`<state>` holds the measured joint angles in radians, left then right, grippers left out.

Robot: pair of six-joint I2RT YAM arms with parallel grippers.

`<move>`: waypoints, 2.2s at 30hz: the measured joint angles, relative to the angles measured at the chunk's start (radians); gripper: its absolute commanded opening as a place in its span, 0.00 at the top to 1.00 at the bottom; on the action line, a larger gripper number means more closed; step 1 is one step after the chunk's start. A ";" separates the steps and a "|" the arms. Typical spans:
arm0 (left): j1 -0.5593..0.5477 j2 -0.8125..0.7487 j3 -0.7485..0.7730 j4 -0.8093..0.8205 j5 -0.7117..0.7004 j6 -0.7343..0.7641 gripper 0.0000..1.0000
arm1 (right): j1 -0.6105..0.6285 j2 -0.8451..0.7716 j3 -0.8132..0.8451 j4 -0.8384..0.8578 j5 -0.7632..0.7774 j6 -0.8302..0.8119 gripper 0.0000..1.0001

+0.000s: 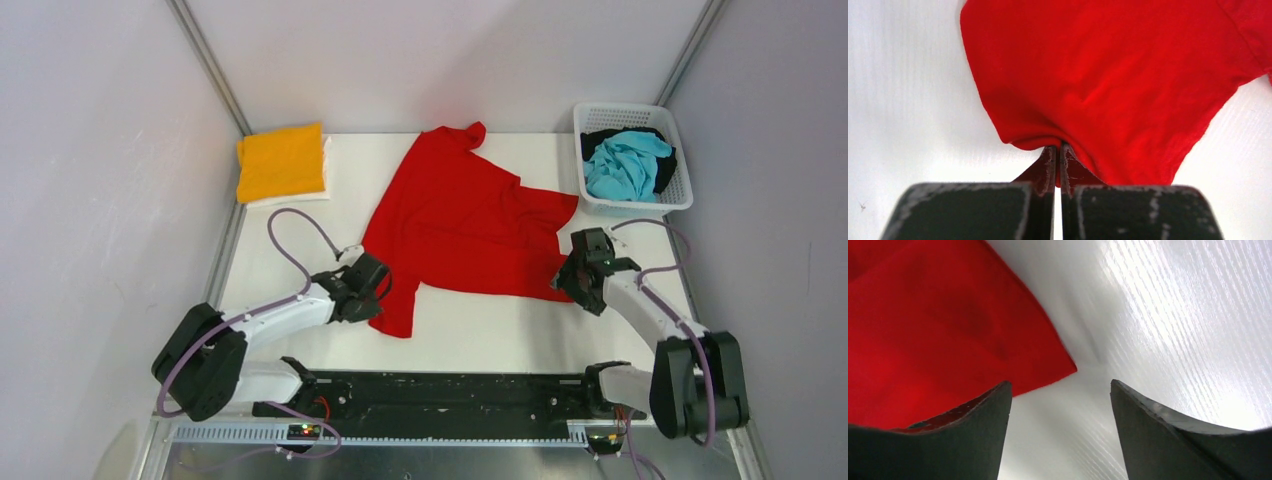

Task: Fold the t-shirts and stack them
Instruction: Flatten out the tshirt

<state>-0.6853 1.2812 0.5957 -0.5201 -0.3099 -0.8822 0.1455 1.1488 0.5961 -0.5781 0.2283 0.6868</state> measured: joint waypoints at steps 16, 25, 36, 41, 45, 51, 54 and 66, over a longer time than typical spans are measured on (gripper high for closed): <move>0.000 -0.051 -0.028 0.052 -0.026 0.019 1.00 | 0.004 0.220 0.090 0.026 0.014 0.002 0.43; 0.000 -0.052 -0.035 0.061 -0.043 0.019 1.00 | 0.032 0.267 0.122 0.023 0.018 0.002 0.67; 0.000 -0.180 -0.064 0.061 -0.122 0.018 1.00 | 0.055 0.254 0.126 0.087 -0.004 0.011 1.00; 0.000 -0.334 -0.001 0.045 -0.217 0.034 1.00 | 0.055 0.060 0.133 0.097 -0.019 -0.019 1.00; 0.000 -0.456 0.130 0.044 -0.321 0.089 1.00 | 0.030 -0.127 0.228 0.099 -0.032 -0.059 1.00; 0.000 -0.548 0.372 0.047 -0.438 0.215 1.00 | -0.010 -0.265 0.415 0.105 -0.034 -0.112 1.00; 0.000 -0.555 0.510 0.047 -0.469 0.289 1.00 | -0.015 -0.293 0.514 0.093 -0.034 -0.140 1.00; 0.000 -0.527 1.032 0.048 -0.346 0.581 1.00 | -0.014 -0.385 0.843 -0.003 -0.041 -0.224 1.00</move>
<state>-0.6853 0.7544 1.6272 -0.4721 -0.6556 -0.3016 0.1310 0.7635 1.4395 -0.5816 0.1871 0.4625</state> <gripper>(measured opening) 0.017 0.019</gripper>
